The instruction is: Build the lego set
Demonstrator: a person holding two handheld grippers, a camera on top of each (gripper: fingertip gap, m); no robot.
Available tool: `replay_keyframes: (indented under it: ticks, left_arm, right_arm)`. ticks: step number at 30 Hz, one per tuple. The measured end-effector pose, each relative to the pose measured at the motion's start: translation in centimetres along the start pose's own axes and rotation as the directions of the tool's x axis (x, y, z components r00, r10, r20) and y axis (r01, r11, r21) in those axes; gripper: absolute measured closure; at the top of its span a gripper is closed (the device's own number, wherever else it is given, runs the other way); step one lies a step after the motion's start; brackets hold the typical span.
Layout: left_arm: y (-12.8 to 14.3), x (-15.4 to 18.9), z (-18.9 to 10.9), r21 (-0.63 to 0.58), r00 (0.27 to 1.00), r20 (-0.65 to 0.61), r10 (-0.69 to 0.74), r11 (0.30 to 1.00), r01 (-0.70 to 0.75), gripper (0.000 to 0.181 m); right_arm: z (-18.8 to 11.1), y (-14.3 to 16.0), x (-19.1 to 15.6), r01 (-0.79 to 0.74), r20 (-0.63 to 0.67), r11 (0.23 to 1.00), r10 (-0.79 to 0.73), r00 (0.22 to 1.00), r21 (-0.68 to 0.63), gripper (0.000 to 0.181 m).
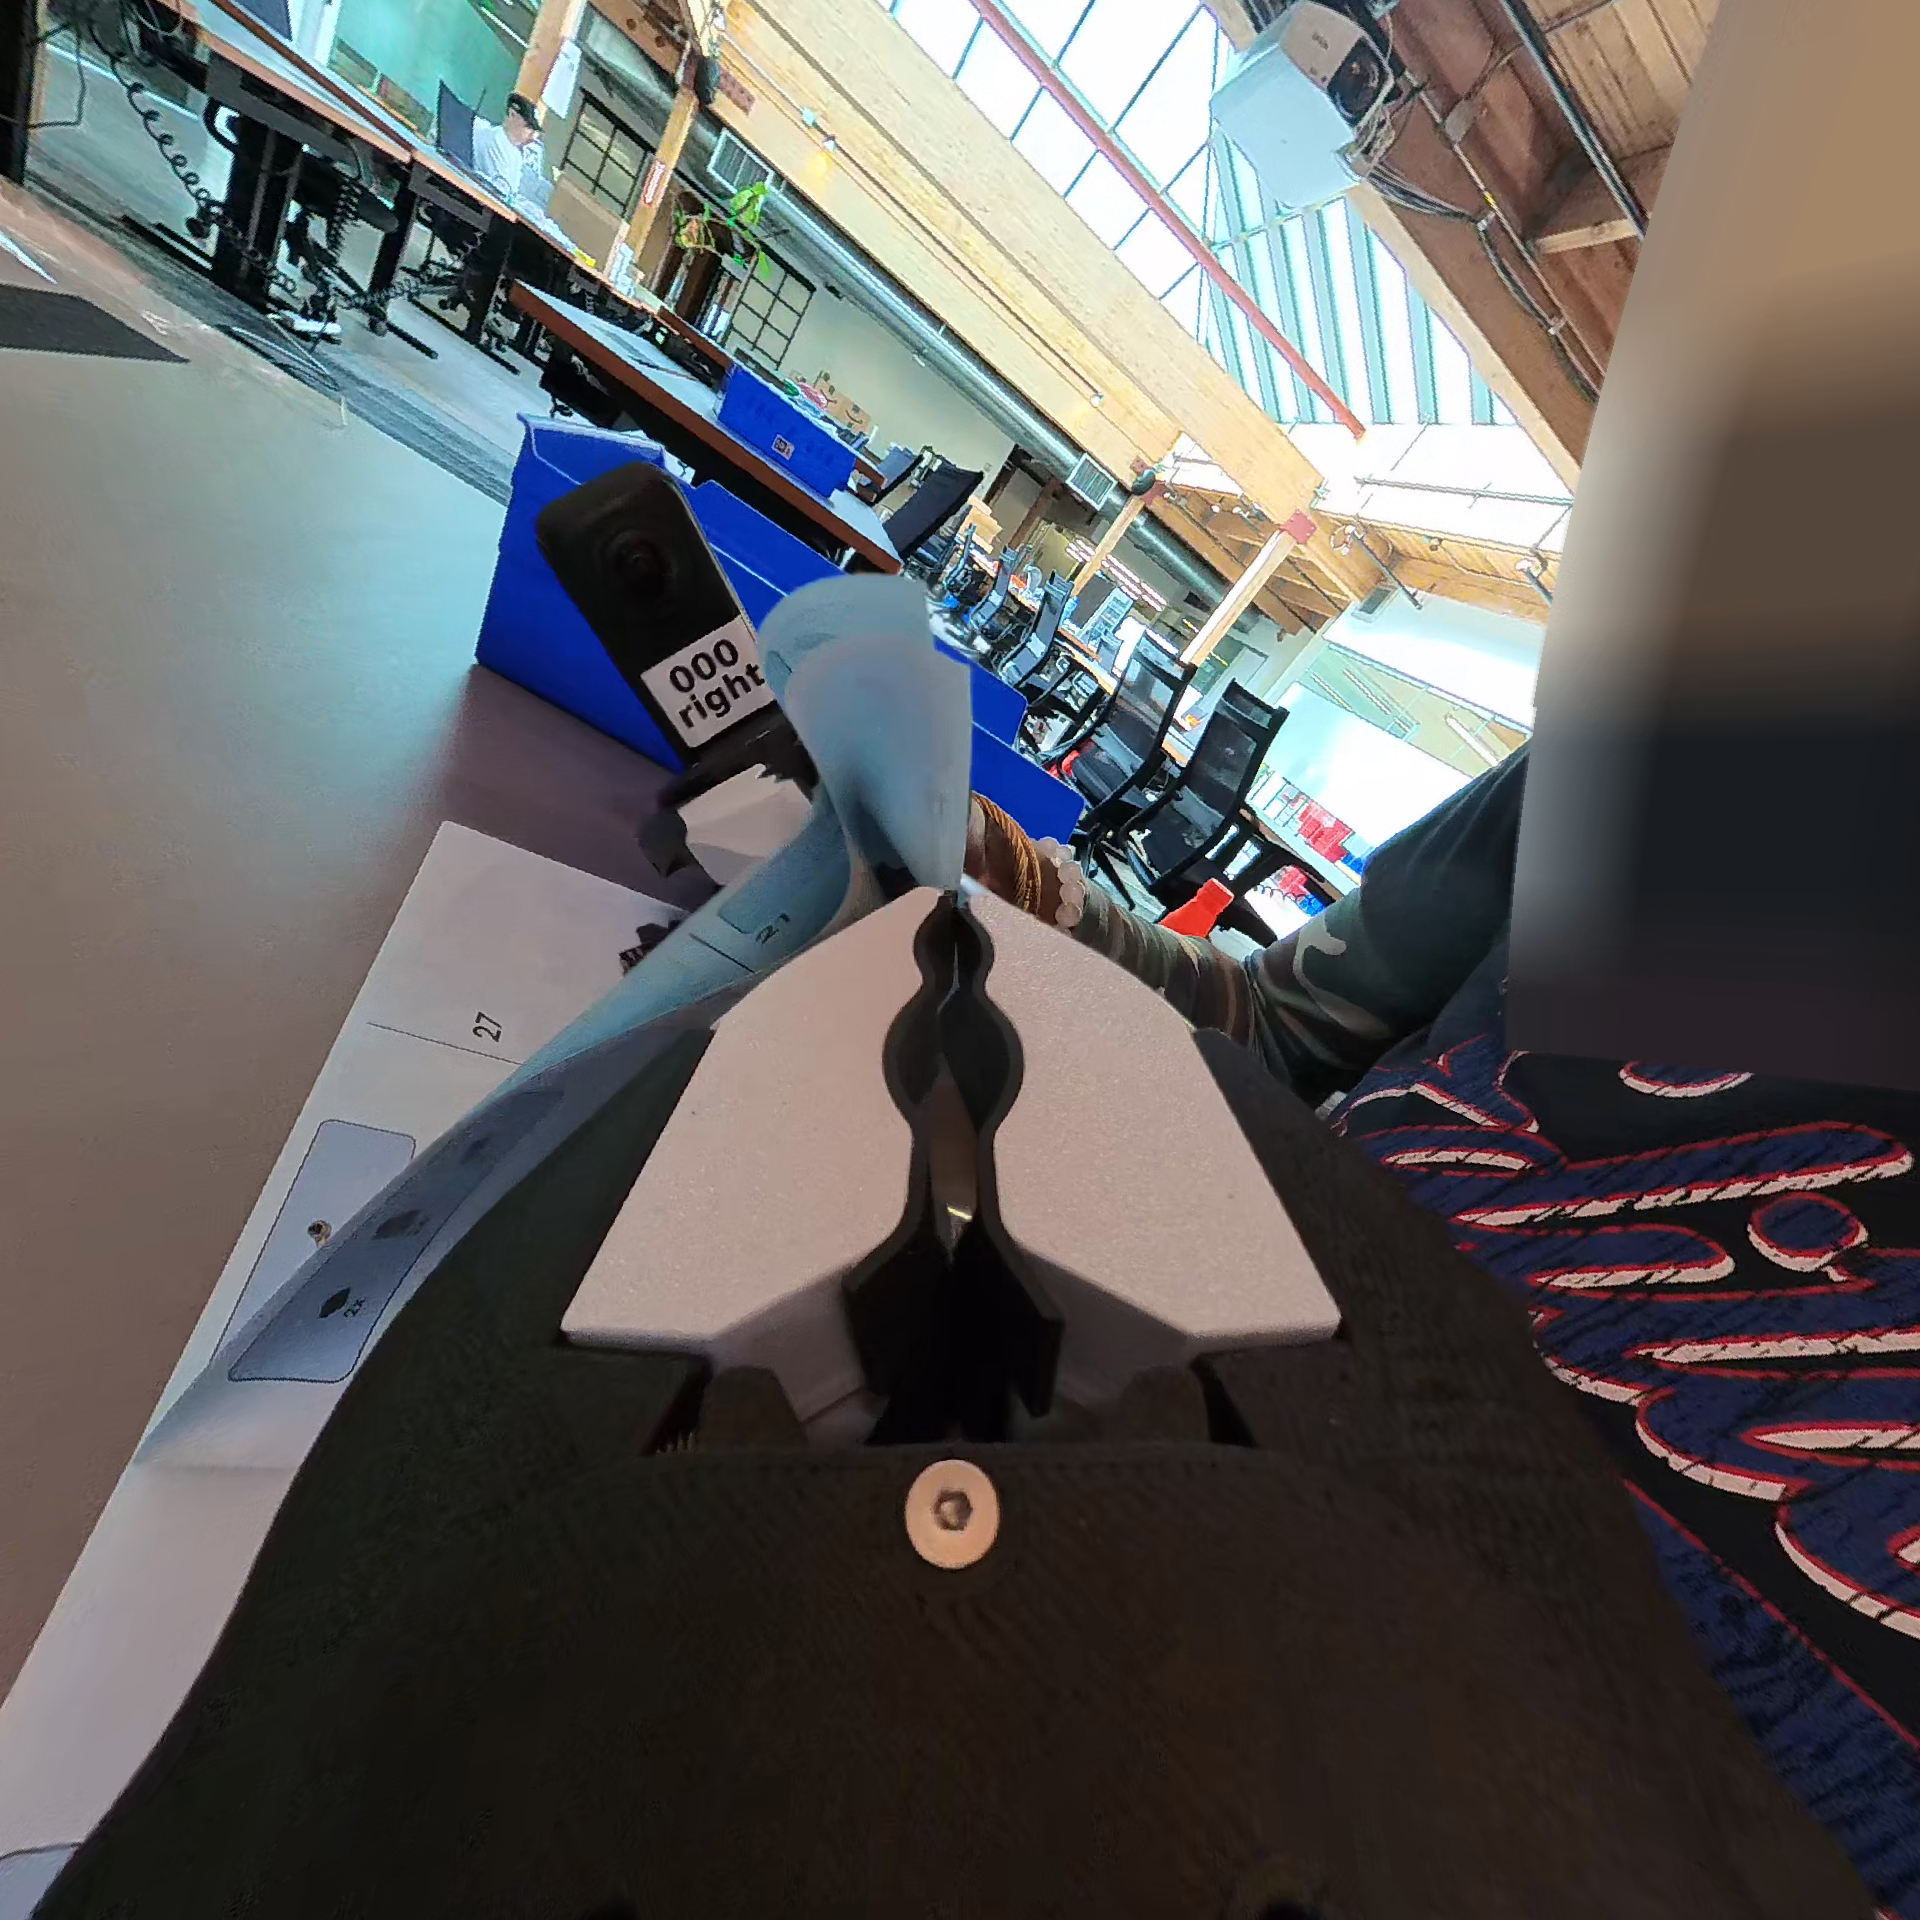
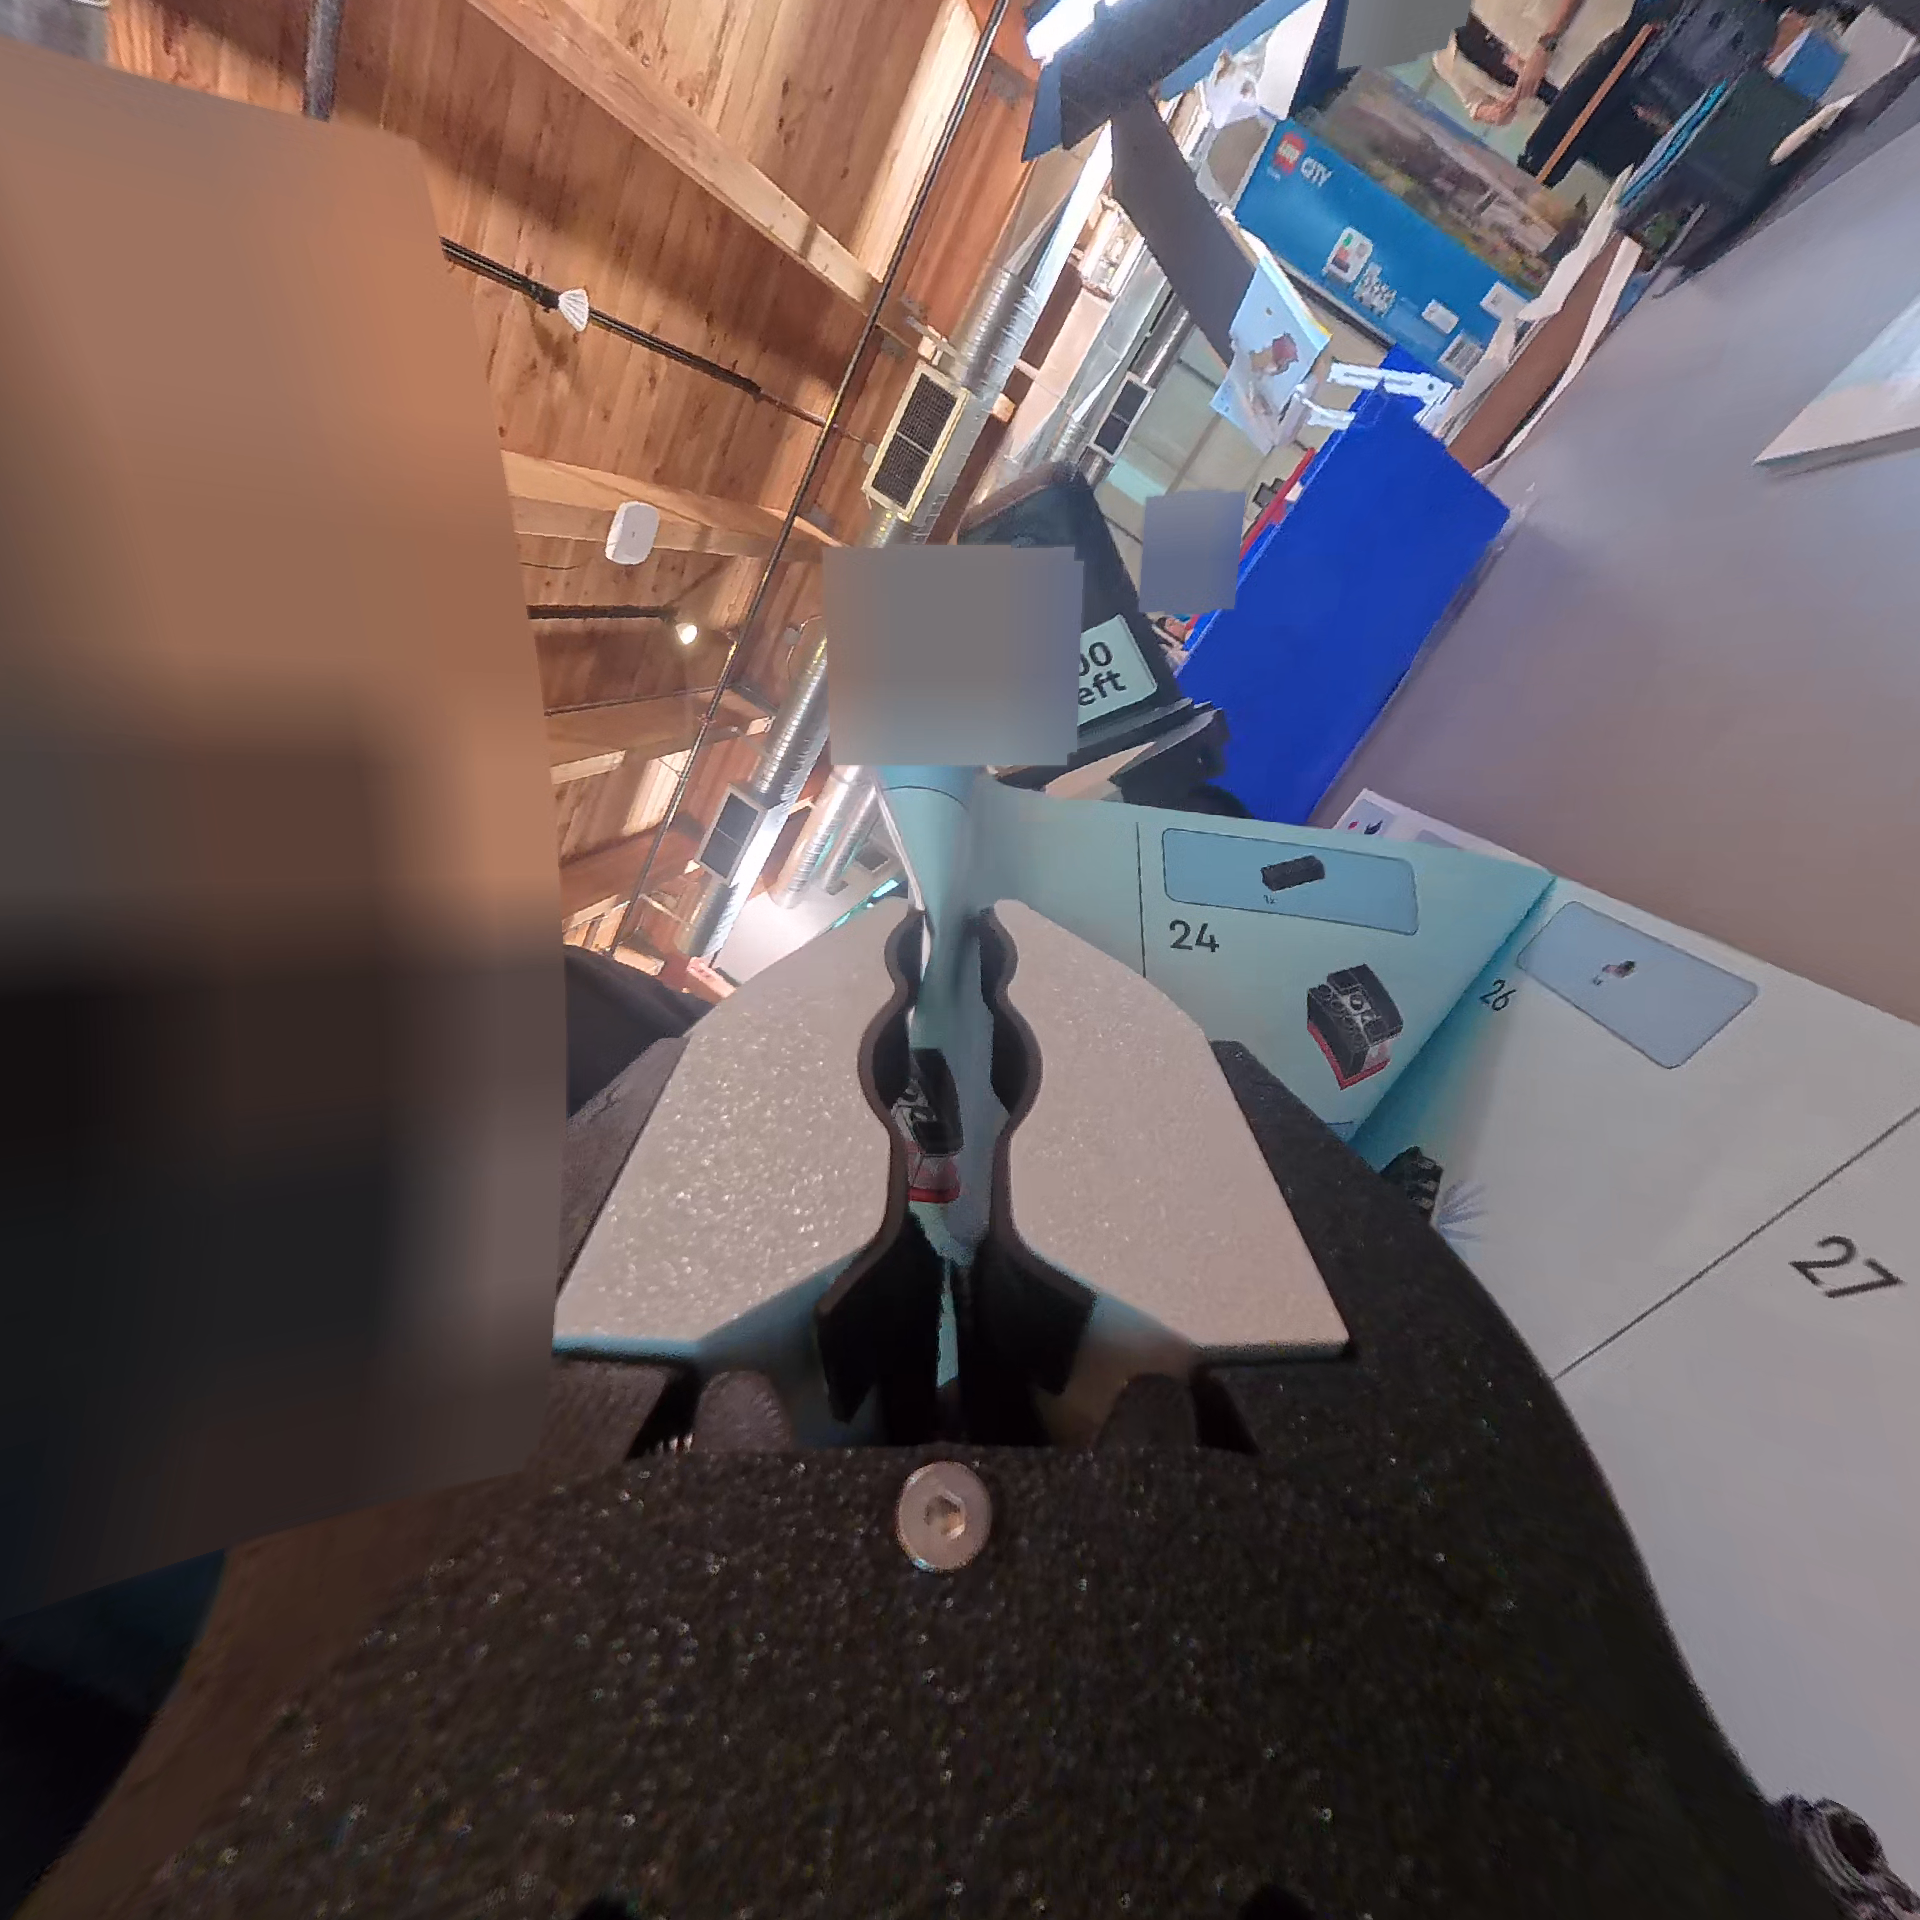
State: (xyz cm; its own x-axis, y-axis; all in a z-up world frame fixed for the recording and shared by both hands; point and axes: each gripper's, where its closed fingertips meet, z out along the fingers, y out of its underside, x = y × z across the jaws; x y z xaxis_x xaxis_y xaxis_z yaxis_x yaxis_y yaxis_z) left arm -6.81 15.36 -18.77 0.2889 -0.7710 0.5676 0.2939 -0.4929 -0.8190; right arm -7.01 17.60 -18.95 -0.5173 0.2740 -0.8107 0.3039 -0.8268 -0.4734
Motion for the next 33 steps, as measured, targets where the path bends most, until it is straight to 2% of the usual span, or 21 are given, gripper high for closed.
replay_keyframes:
  ticks: [3,6,9,11,14,17,19,20,22,24,29,31,33]
  left_arm:
    - [-0.2,0.0,-0.3,0.001,1.0,0.01,0.004,1.0,-0.004,0.181]
    - [-0.7,0.3,-0.8,0.005,1.0,0.015,0.021,1.0,-0.021,0.181]
    - [-1.4,0.9,-1.5,0.015,0.998,0.031,0.055,0.998,-0.056,0.181]
    - [-1.8,1.3,-2.1,0.021,0.995,0.057,0.079,0.997,-0.08,0.181]
    - [-2.4,1.7,-3.3,0.039,0.99,0.109,0.093,0.994,-0.098,0.181]
    - [-2.6,2.2,-5.1,0.042,0.978,0.185,0.102,0.993,-0.111,0.181]
    - [-2.6,2.5,-6.6,0.037,0.962,0.252,0.106,0.992,-0.119,0.181]
    - [-2.5,2.6,-7.3,0.029,0.951,0.29,0.107,0.992,-0.12,0.181]
    - [-2.0,2.8,-8.8,0.005,0.929,0.358,0.097,0.994,-0.105,0.181]
    - [-1.5,2.8,-10.2,-0.027,0.897,0.432,0.09,0.996,-0.087,0.181]
    - [-0.1,3.2,-13.4,-0.109,0.799,0.591,0.107,0.993,-0.053,0.181]
    - [0.4,3.4,-14.4,-0.143,0.765,0.634,0.117,0.989,-0.033,0.181]
    - [1.0,3.2,-15.4,-0.206,0.712,0.687,0.146,0.978,-0.001,0.181]
  right_arm:
    - [-0.4,-0.4,0.0,0.059,-0.036,0.998,-0.058,0.998,0.009,0.17]
    - [-0.9,-1.1,-0.1,0.178,-0.115,0.984,-0.177,0.977,0.005,0.165]
    - [-1.4,-2.2,-0.8,0.347,-0.205,0.938,-0.338,0.919,0.008,0.157]
    - [-1.7,-3.0,-1.5,0.475,-0.282,0.88,-0.46,0.842,-0.017,0.15]
    - [-2.1,-4.0,-2.5,0.676,-0.418,0.725,-0.659,0.625,-0.133,0.136]
    - [-2.1,-4.5,-3.8,0.817,-0.485,0.468,-0.83,0.276,-0.336,0.123]
    - [-1.3,-4.2,-5.2,0.851,-0.448,0.261,-0.893,0.034,-0.455,0.121]
    - [-0.7,-3.7,-5.8,0.851,-0.409,0.166,-0.911,-0.062,-0.498,0.122]
    - [1.0,-2.2,-6.7,0.835,-0.308,0.021,-0.934,-0.179,-0.55,0.127]
    - [2.6,-0.4,-6.6,0.817,-0.225,-0.04,-0.953,-0.206,-0.576,0.133]
    - [4.1,2.8,-3.5,0.721,-0.088,-0.078,-0.978,-0.189,-0.688,0.143]
    - [4.2,4.5,-1.2,0.658,-0.026,-0.066,-0.991,-0.129,-0.75,0.148]
    - [4.0,5.5,0.9,0.598,-0.033,-0.001,-0.998,-0.046,-0.802,0.149]
